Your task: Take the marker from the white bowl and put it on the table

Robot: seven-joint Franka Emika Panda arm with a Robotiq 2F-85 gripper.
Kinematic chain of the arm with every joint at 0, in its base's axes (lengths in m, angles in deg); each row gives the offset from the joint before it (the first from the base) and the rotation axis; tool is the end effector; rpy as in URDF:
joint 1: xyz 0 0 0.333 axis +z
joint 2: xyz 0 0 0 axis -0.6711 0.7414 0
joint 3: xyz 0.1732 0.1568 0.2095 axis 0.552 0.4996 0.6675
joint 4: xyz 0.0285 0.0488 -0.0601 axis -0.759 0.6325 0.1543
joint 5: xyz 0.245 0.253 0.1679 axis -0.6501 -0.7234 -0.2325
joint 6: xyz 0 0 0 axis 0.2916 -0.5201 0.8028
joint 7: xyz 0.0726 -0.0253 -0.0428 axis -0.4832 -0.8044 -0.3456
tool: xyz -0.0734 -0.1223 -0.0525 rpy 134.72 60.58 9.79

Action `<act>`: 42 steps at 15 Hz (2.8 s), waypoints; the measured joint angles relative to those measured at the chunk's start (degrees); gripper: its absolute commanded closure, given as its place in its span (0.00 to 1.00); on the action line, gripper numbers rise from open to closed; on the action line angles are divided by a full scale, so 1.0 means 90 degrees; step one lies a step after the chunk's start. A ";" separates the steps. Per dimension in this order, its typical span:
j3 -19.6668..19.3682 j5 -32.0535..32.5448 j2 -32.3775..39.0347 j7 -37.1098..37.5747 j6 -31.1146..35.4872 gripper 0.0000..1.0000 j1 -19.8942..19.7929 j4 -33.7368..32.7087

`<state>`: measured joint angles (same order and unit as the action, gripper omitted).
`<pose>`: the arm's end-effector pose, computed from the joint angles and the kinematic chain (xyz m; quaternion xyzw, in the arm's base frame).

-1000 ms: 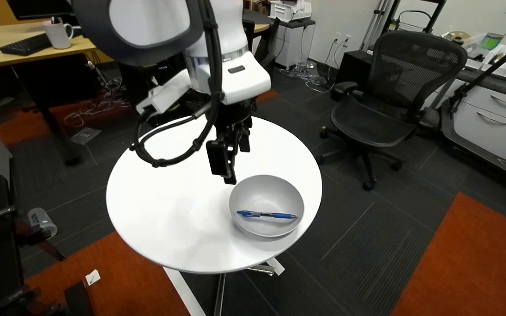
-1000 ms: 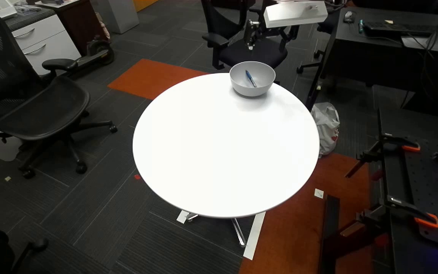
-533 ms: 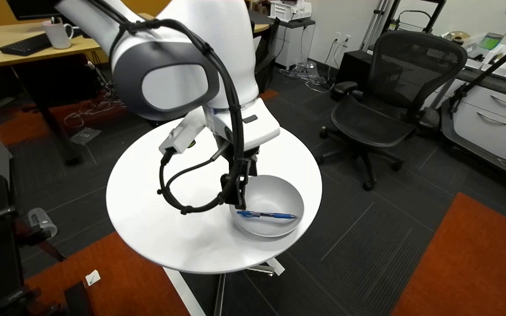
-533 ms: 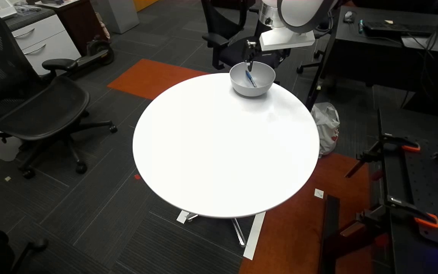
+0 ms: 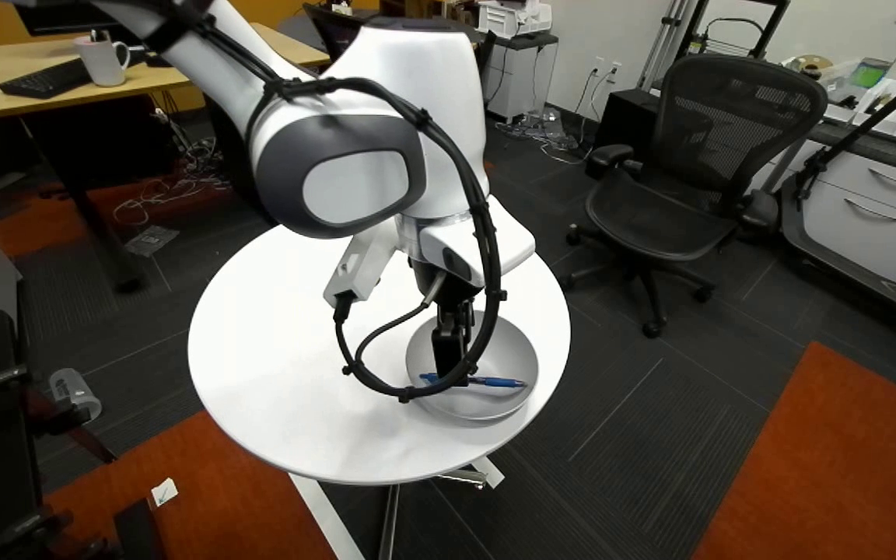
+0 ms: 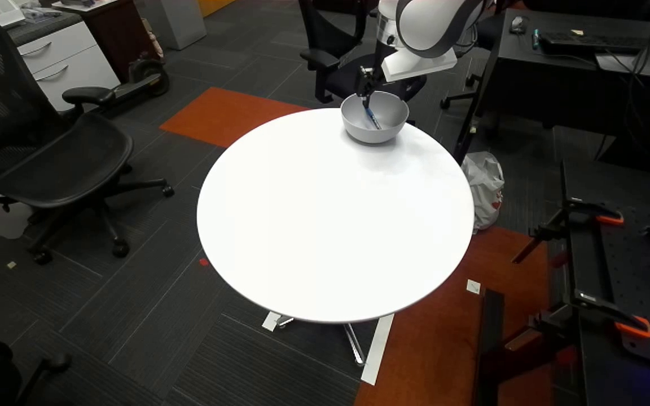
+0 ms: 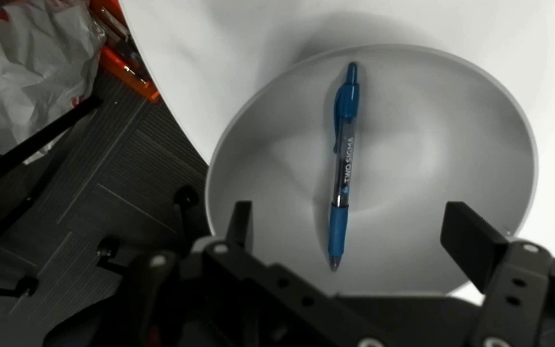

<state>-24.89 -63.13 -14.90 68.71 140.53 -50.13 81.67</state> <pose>0.6047 -0.2283 0.1642 0.9060 -0.4089 0.0925 0.0587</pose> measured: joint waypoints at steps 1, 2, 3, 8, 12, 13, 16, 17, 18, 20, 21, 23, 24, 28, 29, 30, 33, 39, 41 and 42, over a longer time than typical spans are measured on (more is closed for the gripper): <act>0.0000 -0.0095 0.0072 -0.0129 0.0000 0.00 -0.0017 -0.0096; 0.0000 -0.0188 0.0149 -0.0245 0.0000 0.00 -0.0037 -0.0194; 0.0000 -0.0300 0.0236 -0.0373 -0.0001 0.00 -0.0061 -0.0296; 0.0008 -0.0633 0.0755 -0.0665 -0.0042 0.00 -0.0166 -0.0816; 0.0015 -0.0688 0.1192 -0.0673 -0.0183 0.00 -0.0178 -0.1250; 0.0016 -0.0697 0.1291 -0.0673 -0.0237 0.25 -0.0178 -0.1360; 0.0016 -0.0713 0.1550 -0.0673 -0.0382 0.41 -0.0190 -0.1655; 0.0016 -0.0714 0.1621 -0.0673 -0.0401 0.48 -0.0197 -0.1738; 0.0016 -0.0714 0.1681 -0.0673 -0.0409 0.57 -0.0204 -0.1811; 0.0015 -0.0714 0.1772 -0.0673 -0.0418 0.73 -0.0219 -0.1927; 0.0014 -0.0715 0.1801 -0.0673 -0.0422 0.80 -0.0224 -0.1968; 0.0009 -0.0715 0.1827 -0.0673 -0.0425 0.95 -0.0229 -0.2016; 0.0007 -0.0716 0.1829 -0.0673 -0.0425 1.00 -0.0230 -0.2029; -0.0021 -0.0721 0.1802 -0.0618 -0.0425 0.97 -0.0213 -0.2051; -0.0036 -0.0722 0.1758 -0.0597 -0.0425 0.97 -0.0195 -0.2038; -0.0065 -0.0722 0.1686 -0.0571 -0.0424 0.97 -0.0161 -0.2014; -0.0287 -0.0721 0.1235 -0.0376 -0.0413 0.97 0.0088 -0.1760; -0.0732 -0.0535 -0.0133 0.0105 -0.0338 0.97 0.0878 -0.0829; -0.0707 -0.0508 -0.0503 0.0312 -0.0338 0.97 0.1079 -0.0551; -0.0671 -0.0494 -0.0652 0.0428 -0.0339 0.97 0.1169 -0.0420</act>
<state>-30.93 -67.57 -20.77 72.56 137.48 -39.61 77.89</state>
